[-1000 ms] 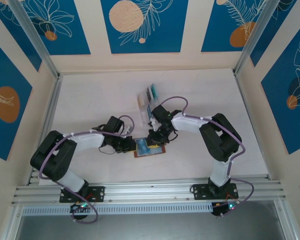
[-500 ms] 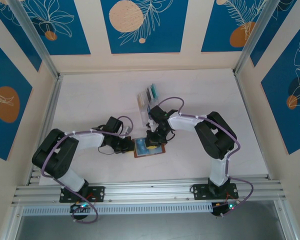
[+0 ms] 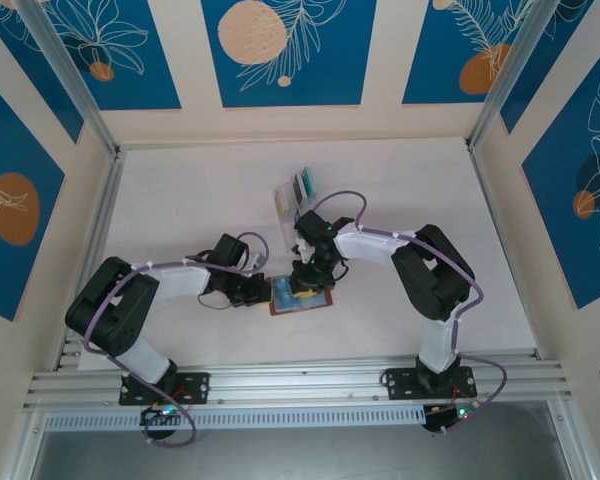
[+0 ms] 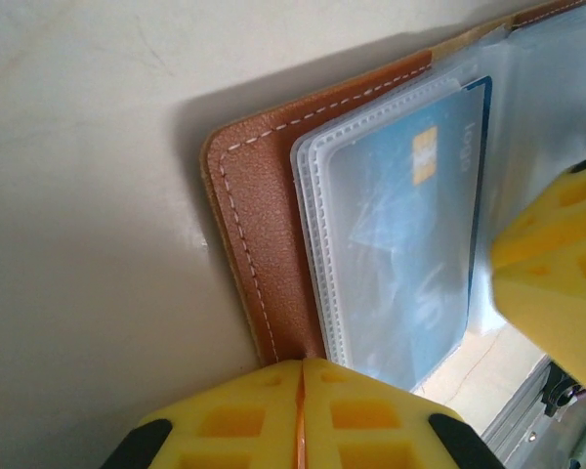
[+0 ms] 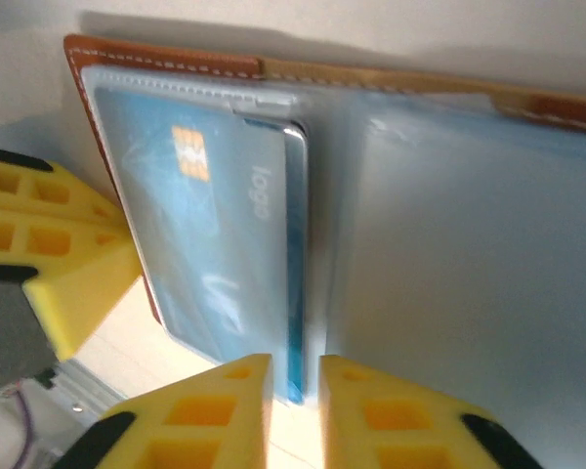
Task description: Put the credit cards into the card holder
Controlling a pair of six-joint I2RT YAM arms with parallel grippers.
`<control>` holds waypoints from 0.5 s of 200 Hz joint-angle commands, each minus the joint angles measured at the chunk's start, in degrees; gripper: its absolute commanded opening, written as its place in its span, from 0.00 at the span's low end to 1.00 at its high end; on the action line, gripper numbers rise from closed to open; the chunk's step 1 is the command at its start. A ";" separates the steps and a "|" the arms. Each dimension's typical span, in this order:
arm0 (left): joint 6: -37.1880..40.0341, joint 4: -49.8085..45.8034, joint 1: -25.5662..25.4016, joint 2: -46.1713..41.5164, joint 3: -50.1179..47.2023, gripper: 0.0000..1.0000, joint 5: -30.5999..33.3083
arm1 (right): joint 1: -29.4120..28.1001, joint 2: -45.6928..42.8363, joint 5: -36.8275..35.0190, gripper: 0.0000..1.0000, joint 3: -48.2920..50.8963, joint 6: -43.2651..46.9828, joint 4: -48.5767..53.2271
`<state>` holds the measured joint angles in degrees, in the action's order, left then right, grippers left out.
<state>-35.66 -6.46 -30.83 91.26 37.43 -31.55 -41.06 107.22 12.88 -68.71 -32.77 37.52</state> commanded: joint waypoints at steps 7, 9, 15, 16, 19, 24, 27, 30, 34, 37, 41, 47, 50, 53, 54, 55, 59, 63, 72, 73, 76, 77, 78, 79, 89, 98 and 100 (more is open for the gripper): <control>0.68 -1.46 -0.73 1.71 -0.56 0.08 2.77 | -0.26 -5.12 -8.97 0.25 -3.84 3.06 9.38; 0.68 -1.50 -0.73 1.76 -0.53 0.08 2.78 | -0.19 -5.21 -9.47 0.25 -4.05 3.26 9.71; 0.64 -1.47 -0.75 1.77 -0.43 0.08 2.82 | -0.12 -5.17 -10.83 0.26 -4.51 3.87 10.46; 0.66 -1.51 -0.78 1.75 -0.43 0.08 2.81 | -0.10 -5.13 -10.94 0.26 -4.60 3.95 10.51; 0.68 -1.47 -0.84 1.85 -0.42 0.08 2.78 | -0.13 -4.97 -11.56 0.26 -4.86 4.23 10.84; 0.68 -1.45 -0.75 1.82 -0.32 0.08 2.80 | 0.13 -4.62 -12.37 0.26 -5.12 4.70 11.06; 0.68 -1.34 -0.80 1.85 -0.29 0.08 2.73 | 0.18 -4.38 -12.78 0.26 -5.36 5.07 11.17; 0.68 -1.32 -0.85 1.97 -0.24 0.08 2.72 | 0.27 -4.08 -13.12 0.26 -5.52 5.35 11.29; 0.68 -1.36 -0.84 1.92 -0.16 0.08 2.77 | 0.30 -3.57 -13.70 0.26 -5.85 5.63 11.54; 0.68 -1.36 -0.81 1.98 -0.14 0.08 2.78 | 0.40 -3.25 -14.12 0.26 -6.01 5.82 11.56; 0.61 -1.33 -0.84 1.99 -0.16 0.08 2.77 | 0.41 -2.69 -14.80 0.26 -6.30 6.10 11.63; 0.59 -1.34 -0.83 2.01 -0.14 0.08 2.79 | 0.46 -1.90 -15.41 0.26 -6.78 6.45 11.57; 0.59 -1.33 -0.81 2.07 -0.12 0.08 2.78 | 0.52 -1.46 -15.67 0.26 -7.00 6.75 11.48; 0.59 -1.33 -0.86 2.08 -0.16 0.08 2.70 | 0.52 -1.09 -15.90 0.26 -7.23 6.94 11.33; 0.59 -1.30 -0.88 2.03 -0.16 0.08 2.67 | 0.53 -0.94 -15.93 0.26 -7.28 7.03 11.30; 0.59 -1.33 -0.84 2.05 -0.16 0.08 2.65 | 0.49 -0.82 -15.99 0.26 -7.39 7.07 11.24; 0.60 -1.41 -0.88 2.09 -0.16 0.08 2.71 | 0.48 -0.30 -16.24 0.26 -7.70 7.34 11.25; 0.65 -1.49 -0.85 2.06 -0.16 0.08 2.77 | 0.43 0.24 -16.58 0.26 -8.00 7.45 10.98; 0.68 -1.57 -0.82 2.14 -0.15 0.08 2.75 | 0.54 1.36 -17.41 0.26 -8.63 7.72 10.87; 0.68 -1.60 -0.82 2.15 -0.16 0.08 2.74 | 0.54 1.47 -17.52 0.26 -8.68 7.72 10.94; 0.68 -1.61 -0.82 2.16 -0.10 0.08 2.77 | 0.45 1.84 -17.91 0.26 -8.87 7.73 10.99; 0.68 -1.62 -0.82 2.16 -0.09 0.08 2.75 | 0.41 1.89 -18.04 0.26 -8.93 7.77 11.04; 0.68 -1.62 -0.86 2.12 -0.08 0.08 2.73 | 0.43 2.05 -18.18 0.26 -9.00 7.79 11.02; 0.68 -1.67 -0.83 2.14 -0.12 0.08 2.73 | 0.40 2.17 -18.35 0.26 -9.04 7.76 11.05; 0.66 -1.69 -0.82 2.14 -0.21 0.08 2.70 | 0.32 3.01 -19.49 0.29 -8.98 7.76 10.70; 0.60 -1.62 -0.86 2.08 -0.37 0.08 2.72 | 0.36 3.66 -19.90 0.30 -8.62 7.81 10.15; 0.59 -1.49 -0.87 2.06 -0.39 0.08 2.72 | 0.32 3.80 -19.98 0.30 -8.50 7.81 10.02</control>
<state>-35.64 -6.42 -30.89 91.31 37.43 -31.48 -40.80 109.12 -3.57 -76.53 -26.30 46.11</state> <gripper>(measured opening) 0.084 0.286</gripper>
